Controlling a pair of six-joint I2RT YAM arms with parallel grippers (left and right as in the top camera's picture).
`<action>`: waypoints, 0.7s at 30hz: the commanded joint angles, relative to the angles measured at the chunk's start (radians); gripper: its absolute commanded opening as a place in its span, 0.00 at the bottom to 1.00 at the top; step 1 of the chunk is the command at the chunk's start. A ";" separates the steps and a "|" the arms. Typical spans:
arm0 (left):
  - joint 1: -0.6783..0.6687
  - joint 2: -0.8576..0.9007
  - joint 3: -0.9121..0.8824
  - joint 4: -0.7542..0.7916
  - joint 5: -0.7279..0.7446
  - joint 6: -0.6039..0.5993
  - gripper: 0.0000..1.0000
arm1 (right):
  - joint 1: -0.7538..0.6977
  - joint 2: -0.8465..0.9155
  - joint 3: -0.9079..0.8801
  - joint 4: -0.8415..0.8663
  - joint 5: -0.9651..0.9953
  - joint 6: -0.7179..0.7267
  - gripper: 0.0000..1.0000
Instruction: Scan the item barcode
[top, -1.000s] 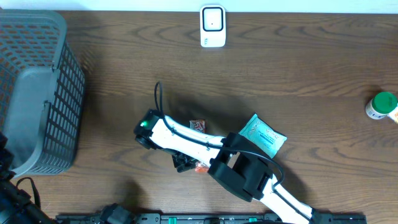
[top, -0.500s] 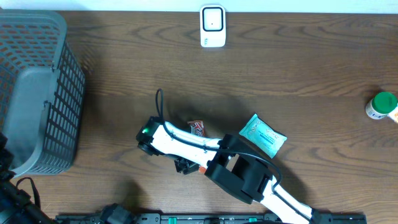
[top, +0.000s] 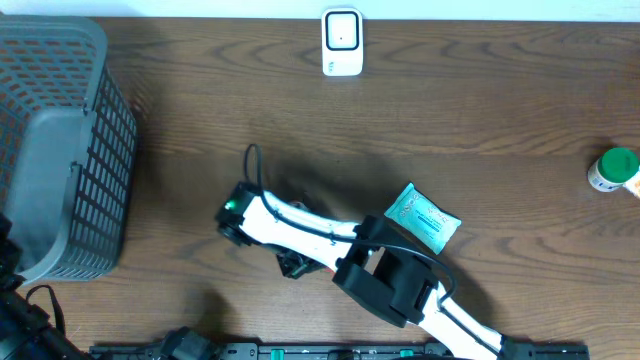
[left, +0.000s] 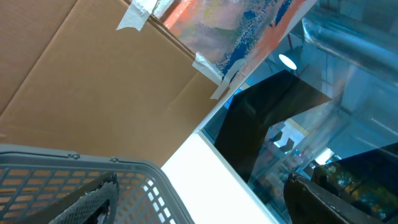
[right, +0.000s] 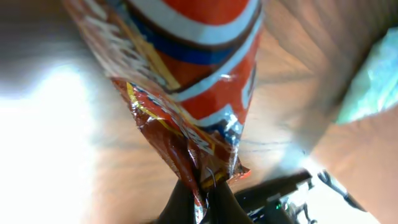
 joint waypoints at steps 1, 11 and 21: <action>0.004 -0.009 -0.007 0.005 -0.012 0.013 0.85 | -0.027 -0.058 0.100 0.002 -0.230 -0.323 0.01; 0.004 -0.009 -0.007 0.005 -0.012 0.013 0.85 | -0.218 -0.080 0.080 0.030 -0.909 -0.832 0.01; 0.004 -0.009 -0.007 0.004 -0.012 0.013 0.85 | -0.382 -0.080 -0.215 0.168 -1.055 -0.845 0.01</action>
